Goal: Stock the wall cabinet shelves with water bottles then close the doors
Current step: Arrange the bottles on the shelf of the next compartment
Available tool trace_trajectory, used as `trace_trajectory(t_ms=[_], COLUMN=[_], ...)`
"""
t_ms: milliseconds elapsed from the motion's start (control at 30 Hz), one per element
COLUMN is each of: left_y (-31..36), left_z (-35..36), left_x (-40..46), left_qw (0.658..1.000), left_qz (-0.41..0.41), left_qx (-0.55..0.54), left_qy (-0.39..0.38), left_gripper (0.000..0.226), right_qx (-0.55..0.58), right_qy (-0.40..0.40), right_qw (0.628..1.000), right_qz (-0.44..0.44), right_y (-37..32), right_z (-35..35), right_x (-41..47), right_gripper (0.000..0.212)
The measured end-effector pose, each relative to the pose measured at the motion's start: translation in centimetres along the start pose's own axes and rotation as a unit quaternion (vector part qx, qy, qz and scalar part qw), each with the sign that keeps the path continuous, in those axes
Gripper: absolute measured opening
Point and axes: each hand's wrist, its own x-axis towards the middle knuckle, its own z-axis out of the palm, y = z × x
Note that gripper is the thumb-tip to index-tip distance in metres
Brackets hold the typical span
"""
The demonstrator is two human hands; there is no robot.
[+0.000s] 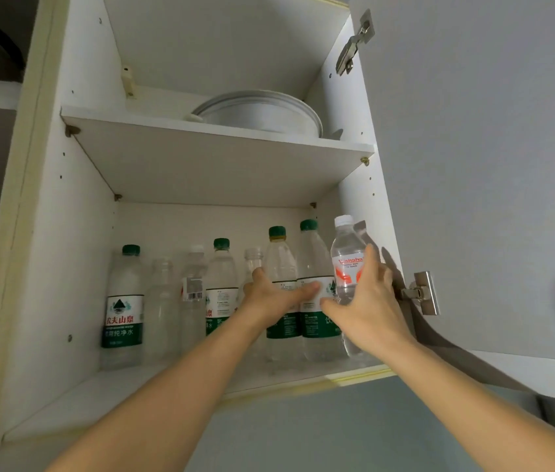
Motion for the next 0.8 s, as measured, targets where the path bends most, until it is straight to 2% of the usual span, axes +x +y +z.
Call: trace_trajectory(t_ms=[100, 200, 367, 500, 667, 733, 800], left_y=[-0.1, -0.2, -0.1, 0.0, -0.8, -1.3, -1.9], left_z=[0.0, 0.0, 0.4, 0.1, -4.0, -6.6, -9.2], left_x=[0.0, -0.2, -0.8, -1.5, -3.4, -4.6, -5.7], left_qw=[1.000, 1.000, 0.999, 0.997, 0.997, 0.996, 0.996], left_qz=[-0.002, 0.009, 0.023, 0.054, 0.054, 0.060, 0.055], left_qx=[-0.014, -0.020, -0.045, -0.059, -0.062, -0.053, -0.052], left_qy=[0.008, 0.005, -0.003, -0.011, 0.004, 0.024, 0.049], left_gripper=[0.122, 0.119, 0.144, 0.139, 0.135, 0.128, 0.130], right_qx=[0.048, 0.074, 0.179, 0.227, 0.280, 0.305, 0.332], right_qy=[-0.030, -0.059, -0.132, -0.183, -0.252, -0.274, -0.289], right_qw=[0.998, 0.995, 0.974, 0.955, 0.926, 0.912, 0.898], right_qz=[0.012, 0.022, 0.049, 0.059, 0.033, 0.019, 0.004], right_y=[0.7, 1.0, 2.2, 2.4, -0.6, -2.6, -4.7], right_z=[-0.1, -0.1, -0.1, 0.3, 3.0, 4.9, 7.0], right_x=[0.6, 0.9, 0.9, 0.8, 0.1, -0.4, -0.8], right_gripper=[0.108, 0.116, 0.125, 0.134, 0.141, 0.138, 0.134])
